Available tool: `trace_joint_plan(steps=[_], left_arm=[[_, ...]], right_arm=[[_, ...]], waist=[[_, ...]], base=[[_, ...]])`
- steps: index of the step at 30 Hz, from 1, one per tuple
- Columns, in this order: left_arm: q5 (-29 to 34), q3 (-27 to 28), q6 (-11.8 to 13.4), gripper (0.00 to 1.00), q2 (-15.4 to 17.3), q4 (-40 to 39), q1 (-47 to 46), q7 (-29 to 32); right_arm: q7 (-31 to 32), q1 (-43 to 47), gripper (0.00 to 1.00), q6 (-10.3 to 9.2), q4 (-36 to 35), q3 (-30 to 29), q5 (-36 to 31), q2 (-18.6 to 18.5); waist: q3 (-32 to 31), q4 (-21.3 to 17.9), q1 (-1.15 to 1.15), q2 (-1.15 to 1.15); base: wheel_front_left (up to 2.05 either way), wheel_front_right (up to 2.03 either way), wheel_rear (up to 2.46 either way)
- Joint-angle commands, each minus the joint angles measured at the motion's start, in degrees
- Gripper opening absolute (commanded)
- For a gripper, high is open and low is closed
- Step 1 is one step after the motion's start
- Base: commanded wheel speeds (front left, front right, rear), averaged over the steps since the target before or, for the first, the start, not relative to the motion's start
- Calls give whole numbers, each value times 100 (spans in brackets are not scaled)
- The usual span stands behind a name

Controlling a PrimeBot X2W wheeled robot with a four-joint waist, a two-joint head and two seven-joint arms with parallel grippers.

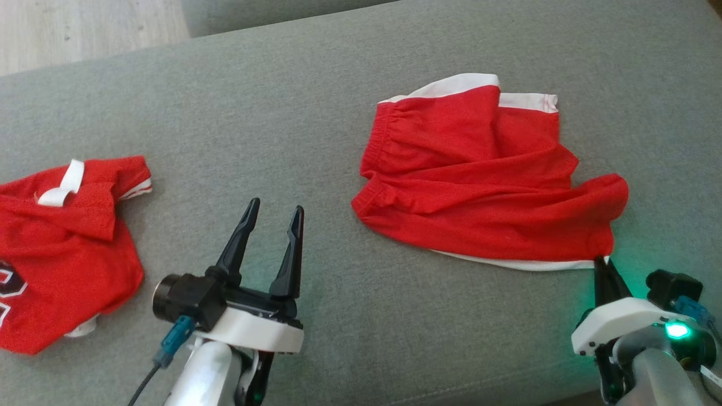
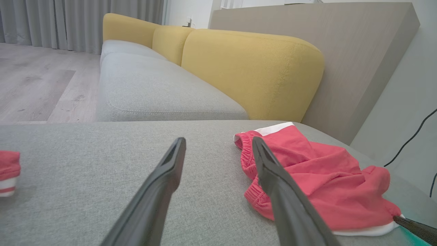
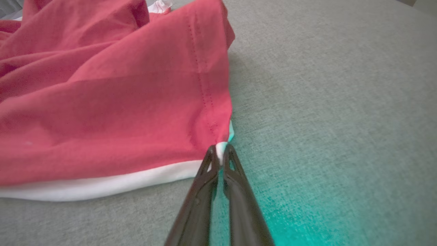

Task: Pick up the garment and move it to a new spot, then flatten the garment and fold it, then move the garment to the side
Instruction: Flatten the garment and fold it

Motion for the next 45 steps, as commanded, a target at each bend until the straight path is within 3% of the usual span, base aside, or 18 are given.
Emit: trace_joint_plan(steps=[1, 15, 21, 30, 33, 45], left_arm=[[65, 212, -26, 100, -2, -169, -219, -46], [178, 85, -36, 100, 8, -54, -337, -46], [143, -685, -37, 100, 198, 399, -677, -36], [157, -2427, -38, 100, 677, 1664, -1766, 305], [342, -2605, -34, 100, 752, 2028, -2062, 225], [554, -3063, -25, 100, 494, 2592, -2570, -31]], right_arm=[[-88, -154, 0, -5, -68, 106, -3, -40], [-291, -157, 0, -5, -792, -490, -473, -40], [-134, -155, 0, -5, -1055, -422, -408, -40], [32, -239, 0, -5, -1300, -236, -270, -40], [43, -270, 0, -5, -1342, -217, -242, -40], [8, -311, 0, -5, -1318, -136, -134, -40]], waist=[[-6, -29, 0, 0], [-11, -362, 0, 0], [118, -453, 0, 0], [458, -646, 0, 0], [542, -680, 0, 0], [719, -769, 0, 0]], base=[[0, 0, 0], [0, 0, 0], [0, 0, 0], [0, 0, 0], [0, 0, 0], [0, 0, 0]])
